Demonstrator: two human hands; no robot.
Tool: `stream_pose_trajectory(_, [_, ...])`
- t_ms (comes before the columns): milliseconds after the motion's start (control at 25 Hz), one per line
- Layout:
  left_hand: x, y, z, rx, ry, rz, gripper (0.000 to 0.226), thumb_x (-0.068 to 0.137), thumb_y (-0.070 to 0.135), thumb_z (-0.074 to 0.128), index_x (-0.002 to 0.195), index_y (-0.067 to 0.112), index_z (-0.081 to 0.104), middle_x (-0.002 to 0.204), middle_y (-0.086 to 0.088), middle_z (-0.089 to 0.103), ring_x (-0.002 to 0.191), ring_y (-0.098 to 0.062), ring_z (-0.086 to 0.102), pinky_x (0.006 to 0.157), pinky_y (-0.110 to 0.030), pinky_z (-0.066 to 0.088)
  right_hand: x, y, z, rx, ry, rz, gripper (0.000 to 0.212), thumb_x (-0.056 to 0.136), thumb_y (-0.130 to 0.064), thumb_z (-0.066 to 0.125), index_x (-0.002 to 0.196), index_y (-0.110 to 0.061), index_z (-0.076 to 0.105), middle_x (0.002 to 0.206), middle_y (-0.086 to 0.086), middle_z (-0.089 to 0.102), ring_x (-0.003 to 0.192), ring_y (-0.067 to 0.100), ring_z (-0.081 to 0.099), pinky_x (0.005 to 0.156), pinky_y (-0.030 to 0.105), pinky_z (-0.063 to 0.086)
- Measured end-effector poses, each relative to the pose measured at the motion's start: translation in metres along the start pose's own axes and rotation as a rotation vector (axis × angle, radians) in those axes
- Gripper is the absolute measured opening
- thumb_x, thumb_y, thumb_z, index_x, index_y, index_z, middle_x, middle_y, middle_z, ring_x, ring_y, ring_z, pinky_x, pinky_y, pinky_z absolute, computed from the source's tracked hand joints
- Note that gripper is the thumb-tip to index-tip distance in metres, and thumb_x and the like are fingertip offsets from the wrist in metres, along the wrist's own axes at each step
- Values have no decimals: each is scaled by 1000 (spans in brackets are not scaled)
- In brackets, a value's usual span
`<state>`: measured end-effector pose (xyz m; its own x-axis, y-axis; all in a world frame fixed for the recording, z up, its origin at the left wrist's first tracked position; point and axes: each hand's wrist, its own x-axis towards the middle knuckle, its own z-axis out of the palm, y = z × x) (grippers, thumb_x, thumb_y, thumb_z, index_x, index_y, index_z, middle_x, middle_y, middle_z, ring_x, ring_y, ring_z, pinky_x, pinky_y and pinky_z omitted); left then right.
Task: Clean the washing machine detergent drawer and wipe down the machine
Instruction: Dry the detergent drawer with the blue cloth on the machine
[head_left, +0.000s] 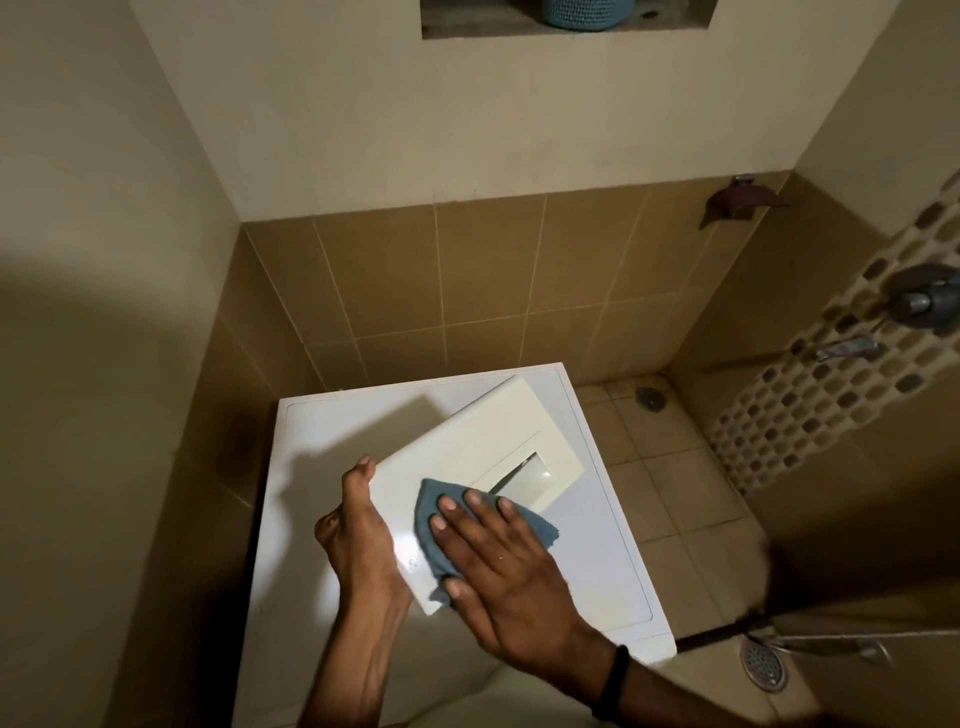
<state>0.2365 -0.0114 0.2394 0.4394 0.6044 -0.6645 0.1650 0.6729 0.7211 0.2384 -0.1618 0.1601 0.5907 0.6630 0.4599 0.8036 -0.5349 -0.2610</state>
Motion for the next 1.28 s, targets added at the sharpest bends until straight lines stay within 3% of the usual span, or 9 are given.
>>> stream_pose_trajectory(120, [-4, 5, 1, -13, 28, 13, 40, 87, 38, 76, 104, 19, 46, 91, -10, 69, 79, -32, 70, 76, -43, 60, -5, 43, 0, 25, 80, 175, 51, 108, -37, 28, 152, -14, 40, 163, 2, 30, 152, 21, 26, 119, 50, 26])
stream_pose_trajectory(360, [-19, 2, 3, 13, 1, 47, 26, 92, 31, 71, 91, 16, 51, 84, -9, 71, 71, -29, 68, 72, -38, 57, 39, 68, -17, 391, 329, 723, 46, 107, -31, 34, 151, -20, 43, 158, -11, 35, 151, 4, 19, 123, 43, 21])
stream_pose_trajectory(640, [-22, 2, 2, 65, -35, 224, 29, 96, 28, 67, 73, 11, 66, 62, 3, 74, 66, -24, 71, 69, -35, 57, 65, -38, -3, 292, 119, 422, 56, 107, -40, 33, 158, -18, 26, 165, -6, 21, 155, 9, 6, 127, 37, 9])
stream_pose_trajectory(800, [-12, 5, -10, -4, -32, 179, 30, 96, 33, 67, 74, 14, 58, 54, 8, 67, 50, -10, 66, 61, -31, 55, 35, -55, -1, 341, 88, 128, 43, 108, -22, 44, 150, -12, 45, 157, 1, 42, 150, 13, 29, 122, 43, 29])
stream_pose_trajectory(880, [5, 5, -21, -98, -5, 98, 25, 91, 35, 67, 86, 10, 69, 78, 2, 78, 60, -18, 73, 59, -31, 59, 16, -60, -13, 475, 120, 126, 36, 104, -10, 51, 140, -8, 56, 147, 1, 55, 141, 14, 45, 113, 45, 40])
stream_pose_trajectory(1000, [35, 14, -35, -265, -35, -24, 40, 88, 33, 61, 114, 7, 76, 114, -15, 77, 95, -37, 76, 72, -45, 63, 9, -70, -53, 928, 195, 475, 34, 106, -4, 40, 125, -9, 67, 123, -3, 71, 111, 6, 66, 94, 26, 52])
stream_pose_trajectory(1080, [52, 22, -49, -257, -80, -83, 34, 98, 28, 47, 106, 10, 74, 91, -13, 79, 82, -32, 77, 60, -38, 64, 10, -61, -67, 1004, 435, 817, 33, 107, -16, 38, 112, -13, 71, 97, -1, 76, 84, 3, 69, 72, 23, 54])
stream_pose_trajectory(1160, [55, 22, -67, -199, -73, -128, 45, 107, 15, 33, 82, 10, 70, 57, -2, 71, 49, -17, 70, 39, -24, 54, 2, -38, -63, 945, 620, 1103, 35, 107, -31, 40, 99, -14, 69, 82, 14, 70, 65, 14, 65, 55, 38, 54])
stream_pose_trajectory(1280, [51, 10, -94, -117, -145, -55, 25, 108, -2, 44, 95, 9, 62, 71, 2, 75, 73, -8, 73, 52, -12, 53, -7, -9, -44, 988, 750, 1342, 38, 107, -36, 42, 92, -13, 69, 87, 18, 70, 76, 28, 62, 70, 48, 53])
